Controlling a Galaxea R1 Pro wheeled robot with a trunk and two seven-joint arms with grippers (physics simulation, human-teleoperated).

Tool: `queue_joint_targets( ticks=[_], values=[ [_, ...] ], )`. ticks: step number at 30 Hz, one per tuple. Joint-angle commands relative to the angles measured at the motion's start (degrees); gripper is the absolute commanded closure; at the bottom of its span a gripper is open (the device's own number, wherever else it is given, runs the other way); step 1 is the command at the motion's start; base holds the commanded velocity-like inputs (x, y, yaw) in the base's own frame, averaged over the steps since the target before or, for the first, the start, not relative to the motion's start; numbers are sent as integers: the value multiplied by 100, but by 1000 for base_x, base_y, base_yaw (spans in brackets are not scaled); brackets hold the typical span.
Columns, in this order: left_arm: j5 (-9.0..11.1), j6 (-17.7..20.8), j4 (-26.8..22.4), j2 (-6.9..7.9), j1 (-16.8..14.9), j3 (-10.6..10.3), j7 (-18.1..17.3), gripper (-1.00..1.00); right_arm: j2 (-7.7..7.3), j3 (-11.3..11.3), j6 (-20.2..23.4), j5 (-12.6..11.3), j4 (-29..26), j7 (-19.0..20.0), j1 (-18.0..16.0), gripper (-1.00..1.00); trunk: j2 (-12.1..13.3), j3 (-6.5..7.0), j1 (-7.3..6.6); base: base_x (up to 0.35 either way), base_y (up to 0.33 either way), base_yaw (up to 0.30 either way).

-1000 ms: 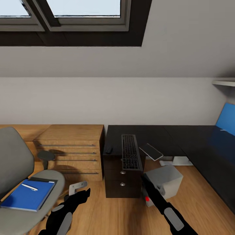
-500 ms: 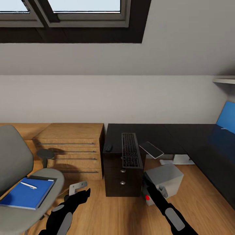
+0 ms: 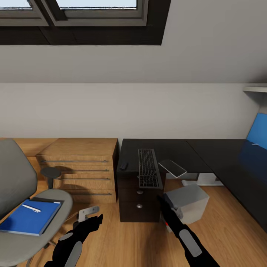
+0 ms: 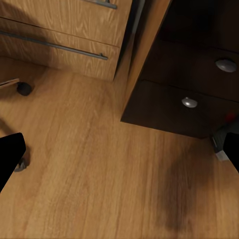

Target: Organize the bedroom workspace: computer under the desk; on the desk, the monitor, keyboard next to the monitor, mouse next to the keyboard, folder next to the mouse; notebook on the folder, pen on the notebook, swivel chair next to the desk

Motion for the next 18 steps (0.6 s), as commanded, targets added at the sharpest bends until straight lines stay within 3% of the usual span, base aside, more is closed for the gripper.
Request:
queue_joint_targets(
  ticks=[1, 3, 4, 5, 6, 10, 18],
  values=[
    [61, 15, -7, 1, -4, -7, 54, -100, 3, -7, 106, -125, -5, 14, -3, -100, -45, -25, 22, 0, 0, 0],
    [63, 15, -5, 1, -4, -7, 54, -100, 5, -16, 468, -569, -13, 17, -2, -100, -125, -60, 66, 0, 0, 0],
    [64, 15, -5, 1, -4, -7, 54, -100, -1, -21, 807, -1074, -15, 18, -2, -100, -165, -78, 88, 0, 0, 0],
    [64, 15, -3, 1, -4, -7, 54, -100, -12, -6, 1238, -1790, -22, 19, -2, -100, -205, -96, 110, 0, 0, 0],
    [65, 15, -4, 0, -4, -7, 54, -100, -16, -2, 1398, -2079, -24, 19, -2, -100, -245, -114, 132, 0, 0, 0],
    [65, 15, 0, 0, -4, -7, 54, -100, -14, -3, 1588, -2532, -31, 71, -2, -100, -406, -186, 220, 0, 0, 0],
    [65, 15, 50, -1, -4, -7, 51, -100, -26, 13, 1634, -2623, -36, 484, -2, -100, -727, -330, 396, 0, 0, 0]
  ],
)
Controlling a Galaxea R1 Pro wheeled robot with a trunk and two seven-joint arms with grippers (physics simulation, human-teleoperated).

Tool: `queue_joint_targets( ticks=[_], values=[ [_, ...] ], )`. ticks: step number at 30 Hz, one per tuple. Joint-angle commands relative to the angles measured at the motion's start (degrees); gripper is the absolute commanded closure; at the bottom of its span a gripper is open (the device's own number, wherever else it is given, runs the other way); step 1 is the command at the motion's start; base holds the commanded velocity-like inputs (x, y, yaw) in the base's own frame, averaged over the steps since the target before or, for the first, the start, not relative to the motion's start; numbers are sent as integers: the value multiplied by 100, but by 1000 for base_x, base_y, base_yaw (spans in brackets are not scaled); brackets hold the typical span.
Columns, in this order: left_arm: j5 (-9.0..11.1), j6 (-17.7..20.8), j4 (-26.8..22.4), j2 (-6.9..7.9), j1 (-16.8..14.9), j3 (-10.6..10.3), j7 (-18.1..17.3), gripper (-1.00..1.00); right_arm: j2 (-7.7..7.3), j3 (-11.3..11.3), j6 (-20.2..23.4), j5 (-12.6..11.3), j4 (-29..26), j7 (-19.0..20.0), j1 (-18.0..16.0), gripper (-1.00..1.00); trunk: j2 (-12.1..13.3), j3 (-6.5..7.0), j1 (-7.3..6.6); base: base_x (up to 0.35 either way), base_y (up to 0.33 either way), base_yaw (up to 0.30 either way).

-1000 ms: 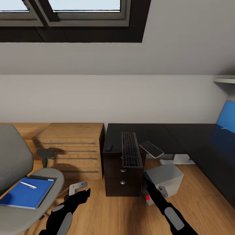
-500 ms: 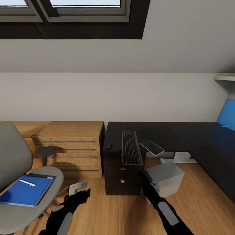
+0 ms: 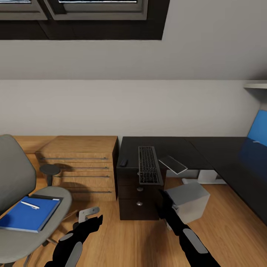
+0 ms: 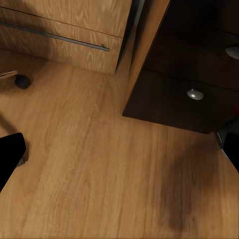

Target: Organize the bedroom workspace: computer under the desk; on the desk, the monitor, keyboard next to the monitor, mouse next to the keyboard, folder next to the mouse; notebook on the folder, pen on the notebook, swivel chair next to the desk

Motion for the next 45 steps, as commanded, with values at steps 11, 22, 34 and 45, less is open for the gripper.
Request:
queue_joint_targets(
  ticks=[11, 22, 34, 45],
  values=[
    [60, 15, 6, 1, -4, -15, 55, -100, -24, 1, 40, -45, -31, 88, -4, -100, -446, -204, 242, 0, 0, 0],
    [60, 15, 52, 2, -4, -44, 50, -100, -107, 8, -5, 242, -566, 118, 13, -100, -646, -294, 352, 0, 0, 0],
    [61, 40, 62, 3, -4, -51, 7, -100, -144, -10, -1158, 1120, -553, 89, 14, -100, -646, -294, 352, 0, 0, 0],
    [66, 40, 62, 11, -4, -51, 4, -100, -139, -32, -1159, 1108, -497, 42, 14, -100, -646, -294, 352, 138, 0, 0]
  ],
)
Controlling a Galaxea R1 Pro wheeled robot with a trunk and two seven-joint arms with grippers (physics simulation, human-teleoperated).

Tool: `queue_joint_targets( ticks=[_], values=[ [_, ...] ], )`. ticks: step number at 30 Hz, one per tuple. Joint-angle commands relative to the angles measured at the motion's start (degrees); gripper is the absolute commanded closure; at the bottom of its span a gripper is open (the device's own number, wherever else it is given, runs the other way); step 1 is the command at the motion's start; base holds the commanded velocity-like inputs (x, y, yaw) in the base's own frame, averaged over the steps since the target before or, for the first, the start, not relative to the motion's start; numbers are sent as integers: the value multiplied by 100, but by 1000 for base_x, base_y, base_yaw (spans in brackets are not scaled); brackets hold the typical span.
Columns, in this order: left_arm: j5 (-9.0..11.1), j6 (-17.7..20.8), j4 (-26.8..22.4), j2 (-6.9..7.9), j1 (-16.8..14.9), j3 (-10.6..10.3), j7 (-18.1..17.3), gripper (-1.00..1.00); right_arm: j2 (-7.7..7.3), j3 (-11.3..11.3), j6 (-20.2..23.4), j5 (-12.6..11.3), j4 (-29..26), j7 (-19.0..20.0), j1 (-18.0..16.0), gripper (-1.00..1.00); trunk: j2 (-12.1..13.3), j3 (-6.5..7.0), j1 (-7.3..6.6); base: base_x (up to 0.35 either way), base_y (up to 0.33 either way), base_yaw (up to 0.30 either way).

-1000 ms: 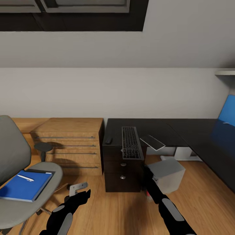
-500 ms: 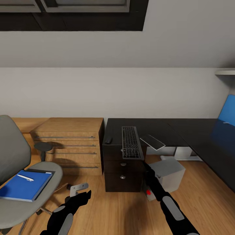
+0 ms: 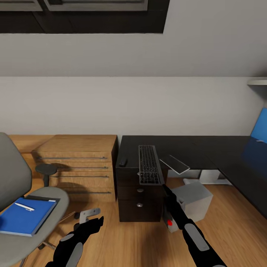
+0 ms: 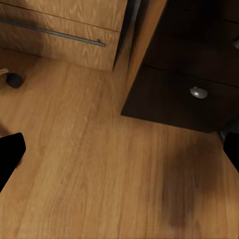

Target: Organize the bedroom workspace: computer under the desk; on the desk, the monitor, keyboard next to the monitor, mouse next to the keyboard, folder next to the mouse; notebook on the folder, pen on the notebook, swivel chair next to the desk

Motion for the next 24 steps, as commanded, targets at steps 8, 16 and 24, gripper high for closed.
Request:
queue_joint_targets(
  ticks=[8, 16, 24],
  values=[
    [71, 21, -63, -7, -4, -34, 56, -100, -4, -21, 54, -74, 91, -378, -3, -100, -163, -78, 88, 14, 0, 0],
    [71, 16, -68, -7, -4, -58, 63, -100, -3, -37, 60, -79, 105, -460, -3, -100, -484, -221, 264, 1, 0, 0],
    [72, 27, -55, 6, -4, -60, 62, -100, -3, -31, 56, -84, 106, -465, -3, -100, -524, -239, 286, 0, 0, 0]
  ],
)
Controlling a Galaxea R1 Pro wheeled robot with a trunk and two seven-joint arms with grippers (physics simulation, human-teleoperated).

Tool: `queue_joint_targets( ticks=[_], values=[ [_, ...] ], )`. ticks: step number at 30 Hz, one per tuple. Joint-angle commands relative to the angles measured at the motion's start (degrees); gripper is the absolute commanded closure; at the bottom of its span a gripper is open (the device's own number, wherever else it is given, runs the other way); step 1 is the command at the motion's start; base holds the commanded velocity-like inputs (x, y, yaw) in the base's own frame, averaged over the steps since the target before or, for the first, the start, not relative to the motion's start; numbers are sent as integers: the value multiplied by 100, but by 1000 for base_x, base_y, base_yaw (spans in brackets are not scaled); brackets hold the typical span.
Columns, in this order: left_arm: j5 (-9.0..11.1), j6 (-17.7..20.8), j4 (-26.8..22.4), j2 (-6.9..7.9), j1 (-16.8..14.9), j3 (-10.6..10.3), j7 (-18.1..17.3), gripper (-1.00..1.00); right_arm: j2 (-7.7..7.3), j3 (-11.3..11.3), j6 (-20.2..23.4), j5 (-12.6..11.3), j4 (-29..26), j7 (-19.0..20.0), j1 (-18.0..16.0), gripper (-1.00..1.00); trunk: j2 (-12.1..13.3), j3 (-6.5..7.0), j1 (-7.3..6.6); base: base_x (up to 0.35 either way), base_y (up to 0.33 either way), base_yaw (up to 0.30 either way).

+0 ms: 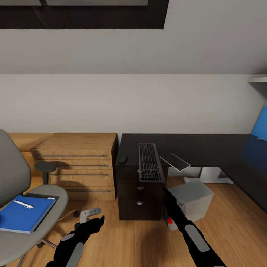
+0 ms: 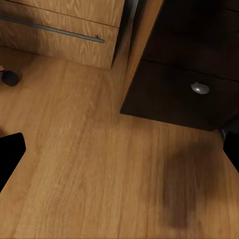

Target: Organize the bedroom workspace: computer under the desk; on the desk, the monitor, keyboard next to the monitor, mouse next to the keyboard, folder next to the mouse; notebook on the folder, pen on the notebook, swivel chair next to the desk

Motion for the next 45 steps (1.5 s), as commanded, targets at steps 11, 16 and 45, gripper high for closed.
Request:
queue_joint_targets(
  ticks=[11, 16, 45],
  values=[
    [58, 18, 5, -3, -4, -7, 53, -100, 9, -5, 40, -63, 1, 13, -3, -100, 278, 120, -154, 0, 0, 0],
    [58, 19, 7, -4, -4, -7, 53, -100, 10, 5, 40, -51, 1, 7, -3, -100, 358, 156, -198, 0, 0, 0],
    [52, -32, 315, -4, -4, -7, 48, -100, 45, 36, 23, -59, 45, 4, -3, -100, 358, 156, -198, 0, 0, 0]
  ],
)
